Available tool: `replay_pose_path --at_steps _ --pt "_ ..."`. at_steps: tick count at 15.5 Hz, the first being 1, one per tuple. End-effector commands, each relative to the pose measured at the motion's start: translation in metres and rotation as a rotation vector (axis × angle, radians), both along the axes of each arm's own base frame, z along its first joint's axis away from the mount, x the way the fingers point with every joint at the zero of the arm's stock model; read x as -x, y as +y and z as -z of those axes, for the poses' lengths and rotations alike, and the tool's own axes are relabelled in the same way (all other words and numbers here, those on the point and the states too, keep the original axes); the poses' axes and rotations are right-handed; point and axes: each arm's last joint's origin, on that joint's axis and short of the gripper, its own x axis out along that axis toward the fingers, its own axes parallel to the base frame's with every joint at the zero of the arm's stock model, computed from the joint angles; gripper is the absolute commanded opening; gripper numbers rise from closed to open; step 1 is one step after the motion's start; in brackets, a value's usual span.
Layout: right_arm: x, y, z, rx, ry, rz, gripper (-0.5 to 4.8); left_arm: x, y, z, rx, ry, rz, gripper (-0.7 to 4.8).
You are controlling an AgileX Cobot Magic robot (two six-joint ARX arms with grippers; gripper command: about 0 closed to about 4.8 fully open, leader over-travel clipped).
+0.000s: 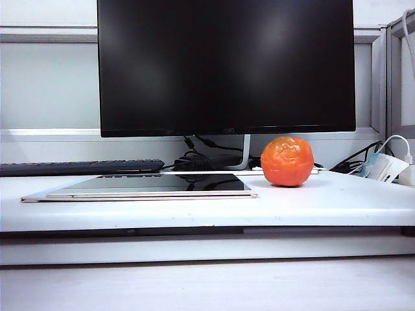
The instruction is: Place the orange on the center of the mirror.
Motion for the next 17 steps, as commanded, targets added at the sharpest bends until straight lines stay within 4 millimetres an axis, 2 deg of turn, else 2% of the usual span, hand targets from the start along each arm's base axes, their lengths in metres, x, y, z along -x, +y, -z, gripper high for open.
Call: replay_pose_path --at_steps 1,4,6,10,13,14,15,17 --pt "0.0 0.0 -0.001 -0.004 -0.017 0.0 0.03 0.0 0.0 -0.002 -0.004 -0.014 0.001 -0.05" --pt "0.0 0.0 -0.001 -0.004 -0.017 -0.001 0.03 0.0 0.0 -0.002 -0.004 -0.014 0.003 -0.05" --pt "0.0 0.001 -0.001 -0.033 -0.015 -0.039 0.03 0.001 -0.008 -0.002 -0.002 -0.014 0.053 -0.05" --pt "0.001 0.008 -0.005 -0.11 -0.041 -0.294 0.03 0.009 -0.036 -0.002 0.001 -0.014 0.342 -0.05" --pt "0.002 0.01 -0.01 -0.289 -0.047 -0.364 -0.01 0.012 -0.042 -0.002 0.001 -0.014 0.411 -0.05" --pt "0.003 0.01 -0.013 -0.296 -0.068 -0.372 -0.01 0.012 -0.042 -0.002 0.001 -0.014 0.414 -0.05" --pt "0.004 0.01 -0.018 -0.281 -0.103 -0.378 0.24 0.012 -0.042 -0.002 0.001 -0.014 0.414 -0.05" --pt "0.006 0.01 -0.029 -0.253 -0.205 -0.372 4.79 0.012 -0.042 -0.002 0.001 -0.014 0.414 -0.05"
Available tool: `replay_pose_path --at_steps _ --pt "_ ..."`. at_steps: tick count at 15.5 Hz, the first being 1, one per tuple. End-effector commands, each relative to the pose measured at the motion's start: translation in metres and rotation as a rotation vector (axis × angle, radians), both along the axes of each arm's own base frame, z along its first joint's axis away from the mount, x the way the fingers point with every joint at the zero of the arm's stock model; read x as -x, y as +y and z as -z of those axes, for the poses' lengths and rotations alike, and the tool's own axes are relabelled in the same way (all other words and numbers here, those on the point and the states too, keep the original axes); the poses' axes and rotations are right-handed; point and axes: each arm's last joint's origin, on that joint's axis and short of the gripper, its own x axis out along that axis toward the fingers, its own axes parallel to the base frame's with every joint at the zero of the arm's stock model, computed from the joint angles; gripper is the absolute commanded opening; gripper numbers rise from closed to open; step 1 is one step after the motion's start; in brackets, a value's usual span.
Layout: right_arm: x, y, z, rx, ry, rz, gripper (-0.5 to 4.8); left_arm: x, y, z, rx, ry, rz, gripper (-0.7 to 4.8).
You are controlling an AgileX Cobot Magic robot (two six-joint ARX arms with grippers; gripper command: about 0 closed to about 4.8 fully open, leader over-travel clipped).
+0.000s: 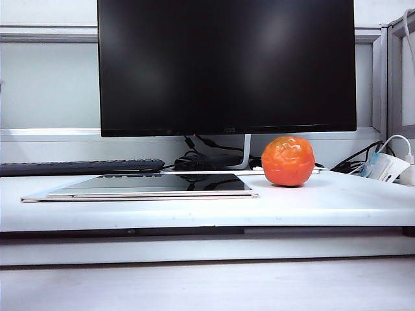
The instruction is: Place the orange on the center of the mirror.
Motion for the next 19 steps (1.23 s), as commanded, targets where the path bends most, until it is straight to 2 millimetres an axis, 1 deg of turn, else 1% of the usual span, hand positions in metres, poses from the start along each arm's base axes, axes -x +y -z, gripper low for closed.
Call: replay_pose_path --at_steps 1,4,5,7,8,9,10,11,12,13,15,16,18,19 --pt "0.003 -0.001 -0.019 -0.008 -0.162 0.049 4.79 0.0 0.0 -0.002 0.003 -0.013 -0.003 -0.05" --pt "-0.003 -0.002 -0.02 0.001 -0.168 0.072 4.79 0.0 0.0 -0.002 0.003 -0.013 -0.003 -0.05" --pt "-0.009 -0.001 -0.02 0.025 -0.159 0.071 4.79 0.0 0.0 -0.002 0.003 -0.013 -0.004 -0.05" --pt "-0.022 0.0 -0.018 0.054 -0.075 0.027 4.79 0.0 0.0 -0.002 0.002 -0.014 -0.003 -0.05" --pt "-0.032 0.003 -0.019 0.08 -0.041 -0.004 4.79 0.0 0.0 -0.002 0.003 -0.014 -0.003 -0.05" --pt "-0.042 0.006 -0.021 0.114 -0.042 -0.028 4.79 0.0 0.0 -0.002 0.003 -0.013 -0.004 -0.05" --pt "-0.056 0.013 -0.025 0.175 -0.063 -0.045 4.79 0.0 0.0 -0.001 0.002 -0.013 -0.003 -0.05" --pt "-0.085 0.027 -0.03 0.27 -0.052 -0.107 4.79 0.0 0.0 -0.002 0.003 -0.013 -0.004 -0.05" --pt "-0.113 0.039 -0.031 0.302 -0.004 -0.178 4.79 0.0 0.0 -0.002 0.003 -0.014 -0.003 -0.05" --pt "-0.135 0.047 -0.031 0.306 0.03 -0.226 4.79 0.0 0.0 -0.002 0.002 -0.014 -0.003 -0.05" --pt "-0.162 0.058 -0.031 0.308 0.06 -0.262 4.79 0.0 0.0 -0.002 0.003 -0.014 -0.003 -0.05" --pt "-0.173 0.06 -0.029 0.311 0.073 -0.261 4.79 0.0 0.0 -0.002 0.003 -0.014 -0.003 -0.05" --pt "-0.187 0.066 -0.022 0.325 0.105 -0.279 4.79 0.0 0.0 -0.002 0.003 -0.014 -0.005 -0.05" --pt "-0.189 0.068 -0.017 0.341 0.116 -0.287 4.79 0.0 0.0 -0.002 0.003 -0.013 -0.004 -0.05"
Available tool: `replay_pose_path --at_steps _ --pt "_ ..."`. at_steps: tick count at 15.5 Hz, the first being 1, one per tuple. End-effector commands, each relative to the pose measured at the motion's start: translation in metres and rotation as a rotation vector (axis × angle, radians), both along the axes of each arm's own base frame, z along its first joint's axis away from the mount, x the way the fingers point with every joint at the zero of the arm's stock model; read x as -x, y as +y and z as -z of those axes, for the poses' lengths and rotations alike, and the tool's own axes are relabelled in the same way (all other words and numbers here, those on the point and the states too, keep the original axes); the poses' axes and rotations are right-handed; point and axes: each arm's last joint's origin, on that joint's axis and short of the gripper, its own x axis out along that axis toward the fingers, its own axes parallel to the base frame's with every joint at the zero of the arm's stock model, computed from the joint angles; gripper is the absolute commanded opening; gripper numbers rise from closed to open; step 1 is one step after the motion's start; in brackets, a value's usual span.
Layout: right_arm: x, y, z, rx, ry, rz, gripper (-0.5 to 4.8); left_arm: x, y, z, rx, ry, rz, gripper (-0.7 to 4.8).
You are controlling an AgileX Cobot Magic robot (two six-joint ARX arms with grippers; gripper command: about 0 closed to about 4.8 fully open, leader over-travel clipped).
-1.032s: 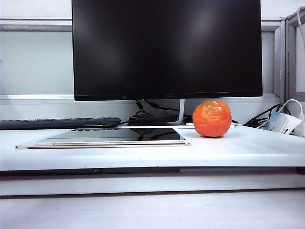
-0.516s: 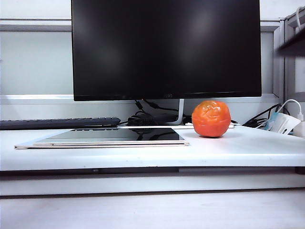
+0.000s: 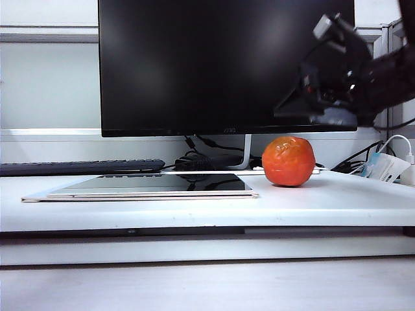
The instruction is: Place the orange on the center of the mirror.
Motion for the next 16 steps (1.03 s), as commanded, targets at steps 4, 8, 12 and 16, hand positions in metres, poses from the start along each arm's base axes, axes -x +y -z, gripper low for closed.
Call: replay_pose_path --at_steps 4,8,12,16 --pt "-0.005 0.016 0.023 0.058 0.071 -0.062 4.79 0.0 0.0 -0.002 0.002 -0.014 0.0 -0.05" --pt "-0.007 0.02 0.033 0.115 0.081 -0.004 4.79 0.0 0.0 -0.002 0.002 -0.014 0.0 -0.05" --pt "-0.009 0.022 0.04 0.12 0.101 -0.001 3.57 0.0 0.0 -0.002 0.003 -0.014 0.0 -0.05" --pt "-0.004 0.044 0.025 -0.005 0.006 -0.116 2.41 0.0 0.0 -0.002 0.002 -0.014 0.0 -0.05"
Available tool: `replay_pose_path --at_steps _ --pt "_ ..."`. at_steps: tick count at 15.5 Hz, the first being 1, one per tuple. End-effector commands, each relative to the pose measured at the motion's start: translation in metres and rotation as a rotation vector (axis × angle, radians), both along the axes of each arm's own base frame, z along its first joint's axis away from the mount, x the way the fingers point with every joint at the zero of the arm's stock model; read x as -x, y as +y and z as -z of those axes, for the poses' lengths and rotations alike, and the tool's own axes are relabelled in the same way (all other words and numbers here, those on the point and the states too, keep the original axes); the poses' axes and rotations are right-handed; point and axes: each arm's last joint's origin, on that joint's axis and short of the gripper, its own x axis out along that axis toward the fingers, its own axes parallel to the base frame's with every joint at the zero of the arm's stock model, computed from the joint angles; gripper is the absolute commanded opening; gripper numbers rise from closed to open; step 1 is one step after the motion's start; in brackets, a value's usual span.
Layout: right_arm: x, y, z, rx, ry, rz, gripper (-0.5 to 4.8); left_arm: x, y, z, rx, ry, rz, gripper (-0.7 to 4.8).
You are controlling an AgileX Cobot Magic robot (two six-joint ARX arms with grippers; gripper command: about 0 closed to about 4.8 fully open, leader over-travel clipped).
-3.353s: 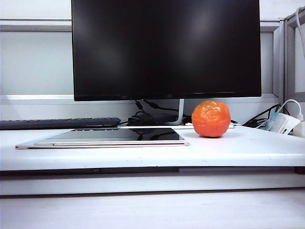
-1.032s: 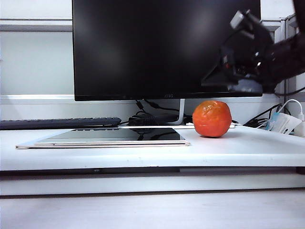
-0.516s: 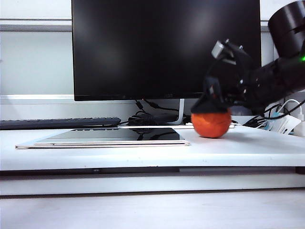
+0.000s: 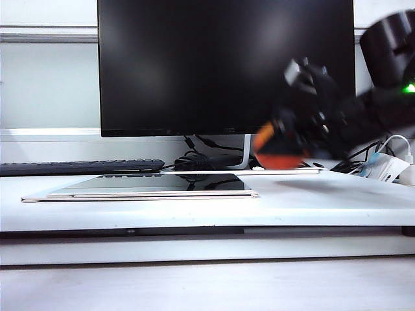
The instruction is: Place the orange on the center of the mirror.
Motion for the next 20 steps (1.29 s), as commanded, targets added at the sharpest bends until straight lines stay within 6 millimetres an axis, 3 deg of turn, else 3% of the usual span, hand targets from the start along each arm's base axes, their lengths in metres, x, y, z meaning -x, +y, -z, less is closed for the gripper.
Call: replay_pose_path --at_steps 1,4,7,8,9,14,19,20 --pt "0.007 0.03 -0.014 -0.068 -0.064 -0.111 2.41 0.0 0.0 -0.002 0.002 -0.014 -0.001 -0.05" --pt "0.014 0.085 -0.02 -0.039 -0.063 -0.222 2.42 0.0 0.0 -0.002 0.002 -0.014 -0.001 -0.05" --pt "0.0 0.119 -0.015 -0.023 -0.04 -0.259 2.48 0.0 0.0 -0.002 0.002 -0.014 -0.001 -0.05" --pt "-0.007 0.126 -0.011 -0.022 -0.028 -0.263 2.87 0.0 0.0 -0.002 0.002 -0.014 -0.001 -0.05" --pt "-0.012 0.13 -0.01 -0.03 -0.021 -0.265 3.11 0.0 0.0 -0.002 0.002 -0.014 -0.001 -0.05" --pt "-0.014 0.14 -0.001 -0.017 -0.005 -0.28 3.17 0.0 0.0 -0.002 0.002 -0.014 -0.001 -0.05" --pt "-0.016 0.141 0.004 -0.011 0.001 -0.272 4.79 0.0 0.0 -0.002 0.003 -0.014 -0.001 -0.05" --pt "-0.016 0.14 0.004 -0.009 -0.002 -0.259 4.79 0.0 0.0 -0.002 0.003 -0.014 -0.001 -0.05"
